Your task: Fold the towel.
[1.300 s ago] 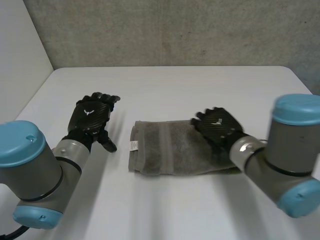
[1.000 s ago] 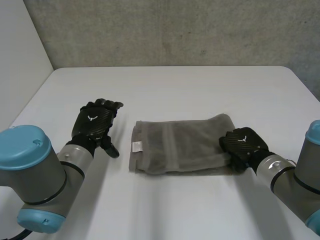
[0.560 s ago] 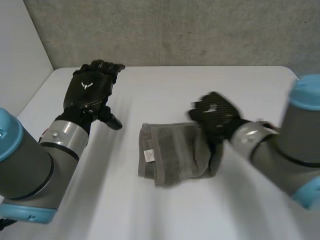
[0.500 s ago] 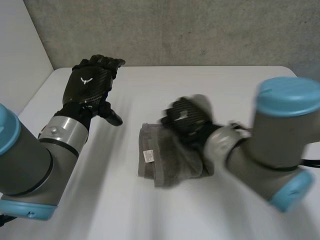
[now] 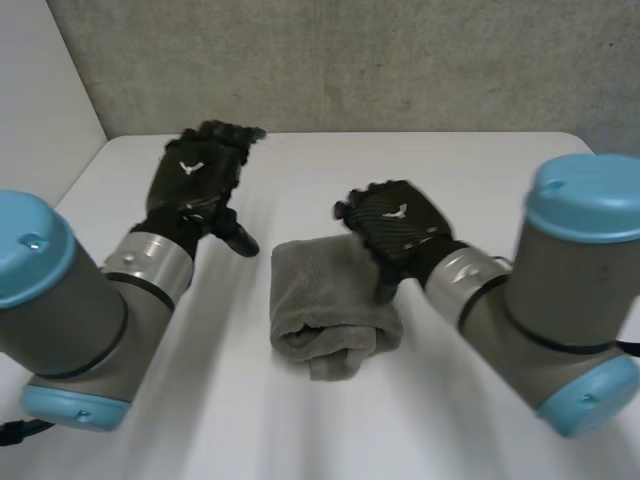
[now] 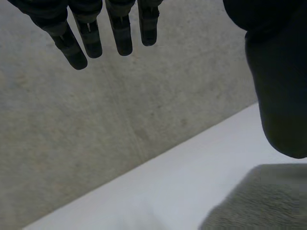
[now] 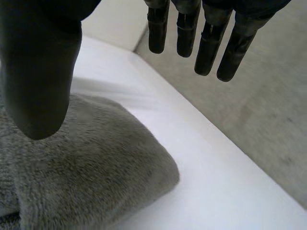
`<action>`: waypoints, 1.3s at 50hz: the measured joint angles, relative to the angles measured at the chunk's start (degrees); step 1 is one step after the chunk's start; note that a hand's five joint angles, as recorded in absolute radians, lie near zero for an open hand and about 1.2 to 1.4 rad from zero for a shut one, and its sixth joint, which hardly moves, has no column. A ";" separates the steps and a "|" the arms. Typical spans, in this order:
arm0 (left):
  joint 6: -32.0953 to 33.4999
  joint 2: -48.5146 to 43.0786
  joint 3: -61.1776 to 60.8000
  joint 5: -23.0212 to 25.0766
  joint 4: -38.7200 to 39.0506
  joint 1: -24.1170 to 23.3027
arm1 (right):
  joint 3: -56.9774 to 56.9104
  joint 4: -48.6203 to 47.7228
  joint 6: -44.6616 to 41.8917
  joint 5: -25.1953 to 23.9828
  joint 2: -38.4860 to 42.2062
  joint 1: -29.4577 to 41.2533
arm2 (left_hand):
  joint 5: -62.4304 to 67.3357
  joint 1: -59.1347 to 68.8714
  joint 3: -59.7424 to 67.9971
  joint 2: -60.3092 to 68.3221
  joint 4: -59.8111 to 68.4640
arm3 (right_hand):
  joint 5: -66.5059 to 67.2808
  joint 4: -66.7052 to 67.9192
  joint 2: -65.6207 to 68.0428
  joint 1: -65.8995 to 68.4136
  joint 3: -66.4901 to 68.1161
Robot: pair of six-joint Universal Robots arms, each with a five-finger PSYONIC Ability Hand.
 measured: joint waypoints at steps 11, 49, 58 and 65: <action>-2.20 -12.02 1.40 -1.20 -0.46 -5.75 | 4.18 -1.76 2.31 -2.92 3.05 -5.07 | 0.00 0.00 0.00 0.00 0.00 | -1.00 -1.91 -1.72 -1.49 -2.50; -11.29 4.14 22.29 -12.64 -34.83 -1.66 | -11.71 8.65 8.88 15.23 -7.44 -5.21 | -0.08 -0.08 -0.18 -0.25 0.00 | -1.67 -3.13 -4.34 -4.61 -5.12; -11.33 3.67 24.08 -12.70 -38.92 -1.64 | -11.08 8.51 9.12 15.68 -7.18 -6.73 | -0.16 -0.09 -0.20 -0.25 0.00 | -1.67 -3.13 -4.34 -4.61 -5.12; -11.17 3.65 23.74 -12.50 -38.47 -1.57 | -10.84 8.39 9.17 15.55 -7.17 -7.21 | -0.22 -0.09 -0.20 -0.25 0.00 | -1.67 -3.13 -4.34 -4.62 -5.12</action>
